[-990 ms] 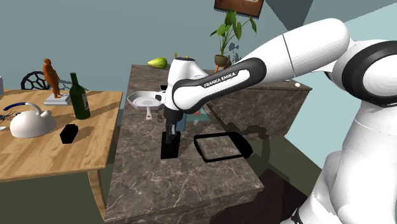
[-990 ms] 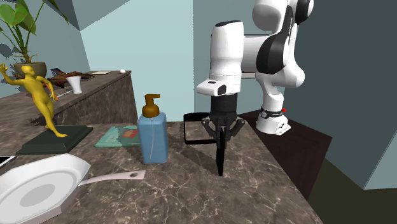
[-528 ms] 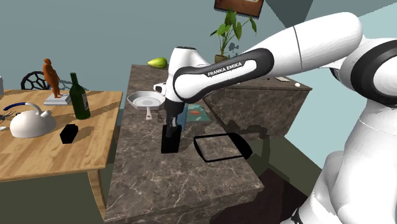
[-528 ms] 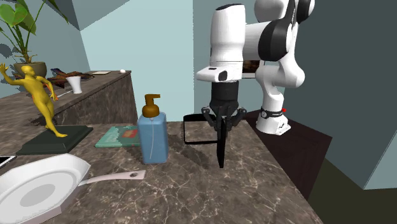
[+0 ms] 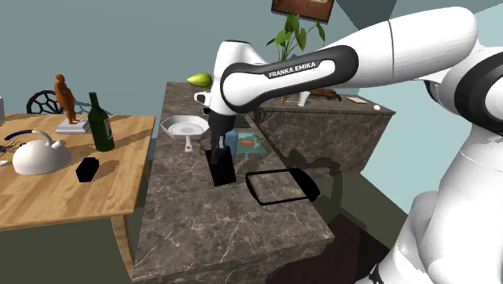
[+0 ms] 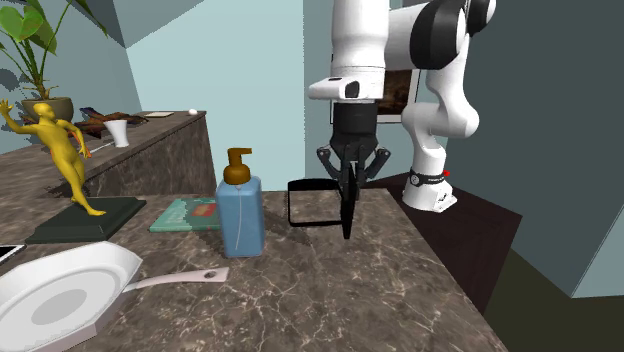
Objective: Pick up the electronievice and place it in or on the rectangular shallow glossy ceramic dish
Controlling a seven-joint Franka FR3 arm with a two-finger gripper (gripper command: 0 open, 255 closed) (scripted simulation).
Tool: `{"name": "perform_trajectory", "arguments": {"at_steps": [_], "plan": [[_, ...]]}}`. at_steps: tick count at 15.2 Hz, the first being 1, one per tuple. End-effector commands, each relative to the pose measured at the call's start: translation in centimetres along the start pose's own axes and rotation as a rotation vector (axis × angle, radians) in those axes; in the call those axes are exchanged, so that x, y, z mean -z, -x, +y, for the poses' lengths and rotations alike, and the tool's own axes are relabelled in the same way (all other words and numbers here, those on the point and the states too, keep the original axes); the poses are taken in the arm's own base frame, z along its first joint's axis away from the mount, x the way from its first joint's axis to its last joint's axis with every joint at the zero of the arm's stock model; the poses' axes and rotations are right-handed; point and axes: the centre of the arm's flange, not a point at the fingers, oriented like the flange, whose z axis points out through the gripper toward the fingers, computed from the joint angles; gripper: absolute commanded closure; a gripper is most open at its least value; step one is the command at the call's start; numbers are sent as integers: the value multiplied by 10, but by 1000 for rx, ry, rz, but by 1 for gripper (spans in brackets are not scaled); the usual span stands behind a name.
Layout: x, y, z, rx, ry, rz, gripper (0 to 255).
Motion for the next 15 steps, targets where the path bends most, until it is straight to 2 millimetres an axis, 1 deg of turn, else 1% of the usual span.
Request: {"name": "perform_trajectory", "arguments": {"at_steps": [1,7,15], "plan": [[10,0,0,0,0,0,255],[40,-3,0,0,0,0,255],[66,98,18,0,0,0,255]]}}
